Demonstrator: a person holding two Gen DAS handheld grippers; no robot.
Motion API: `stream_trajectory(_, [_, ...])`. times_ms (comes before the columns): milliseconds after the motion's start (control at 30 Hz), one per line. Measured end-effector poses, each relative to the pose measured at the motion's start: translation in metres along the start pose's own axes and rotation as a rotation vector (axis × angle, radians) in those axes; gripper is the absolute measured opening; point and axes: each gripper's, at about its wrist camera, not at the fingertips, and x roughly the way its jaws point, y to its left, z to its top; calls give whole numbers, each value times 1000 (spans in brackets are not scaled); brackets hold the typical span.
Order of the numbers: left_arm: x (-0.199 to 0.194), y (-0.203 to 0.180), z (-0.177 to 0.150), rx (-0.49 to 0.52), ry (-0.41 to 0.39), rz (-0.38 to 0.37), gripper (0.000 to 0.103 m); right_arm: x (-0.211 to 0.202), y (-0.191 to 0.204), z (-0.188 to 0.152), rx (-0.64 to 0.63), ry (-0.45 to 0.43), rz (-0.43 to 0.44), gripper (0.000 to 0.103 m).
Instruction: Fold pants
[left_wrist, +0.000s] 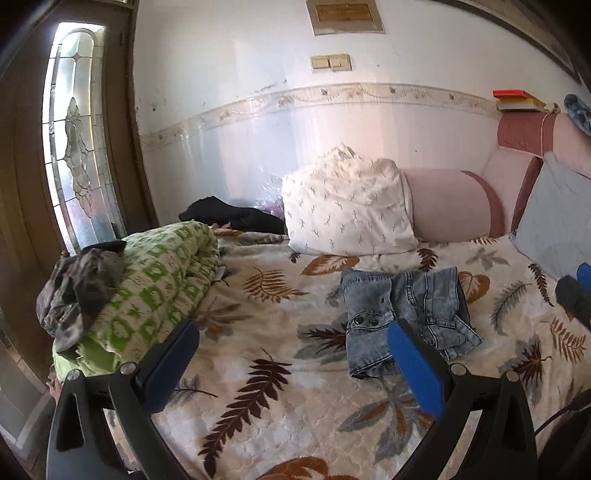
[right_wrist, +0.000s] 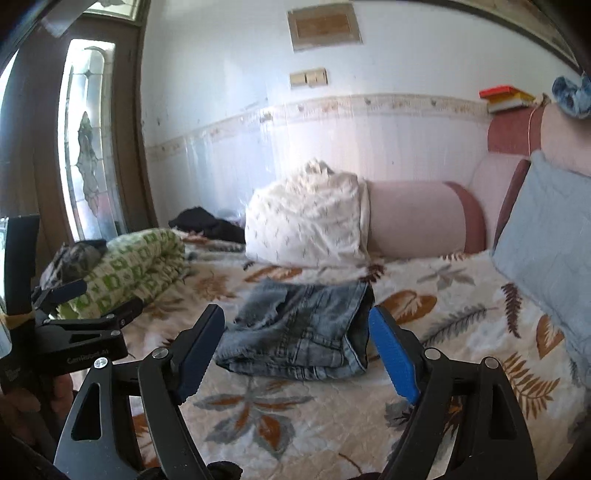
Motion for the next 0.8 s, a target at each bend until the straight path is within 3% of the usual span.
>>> stream_trajectory(467, [-25,14,1,-28,-26,2,103,-37,22,15,-39,-85,-14,82])
stream_trajectory(800, [-25,13,-4,-15,-10,1,103,-34,33,10,-84,-80,-29,83])
